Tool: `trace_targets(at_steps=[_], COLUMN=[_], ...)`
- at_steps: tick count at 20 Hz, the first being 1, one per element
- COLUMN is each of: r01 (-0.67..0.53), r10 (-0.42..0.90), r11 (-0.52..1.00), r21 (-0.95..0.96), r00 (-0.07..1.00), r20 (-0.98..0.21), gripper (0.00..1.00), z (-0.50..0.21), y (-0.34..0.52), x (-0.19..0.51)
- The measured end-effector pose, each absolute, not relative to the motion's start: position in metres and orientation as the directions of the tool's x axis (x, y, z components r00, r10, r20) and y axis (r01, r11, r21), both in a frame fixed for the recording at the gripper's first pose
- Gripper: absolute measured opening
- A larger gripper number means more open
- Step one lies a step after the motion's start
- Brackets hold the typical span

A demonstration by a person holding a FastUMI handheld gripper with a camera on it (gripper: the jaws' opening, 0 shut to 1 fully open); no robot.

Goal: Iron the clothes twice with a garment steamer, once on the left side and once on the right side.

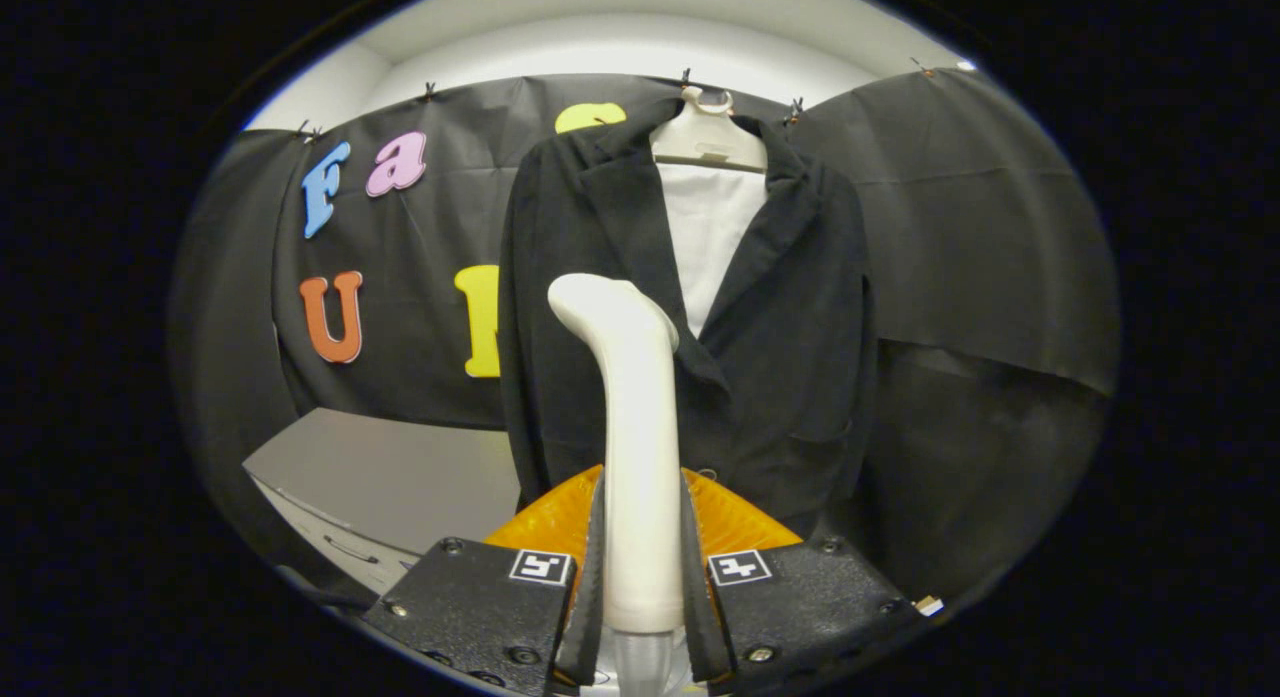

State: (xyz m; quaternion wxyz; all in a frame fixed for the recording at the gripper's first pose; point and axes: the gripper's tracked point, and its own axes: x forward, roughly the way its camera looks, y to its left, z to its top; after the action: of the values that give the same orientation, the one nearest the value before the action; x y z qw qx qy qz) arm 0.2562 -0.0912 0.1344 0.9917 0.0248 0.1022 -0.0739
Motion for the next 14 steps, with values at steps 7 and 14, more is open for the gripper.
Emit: trace_targets(at_steps=[7,14], r01=[0.146,0.158], r10=[-0.13,-0.136], r11=[0.989,0.987], r21=[0.034,0.038], r00=[0.948,0.928], r20=[-0.292,-0.347], gripper=[0.37,0.37], z=[0.09,0.056], y=[-0.087,-0.091], x=[0.253,0.252])
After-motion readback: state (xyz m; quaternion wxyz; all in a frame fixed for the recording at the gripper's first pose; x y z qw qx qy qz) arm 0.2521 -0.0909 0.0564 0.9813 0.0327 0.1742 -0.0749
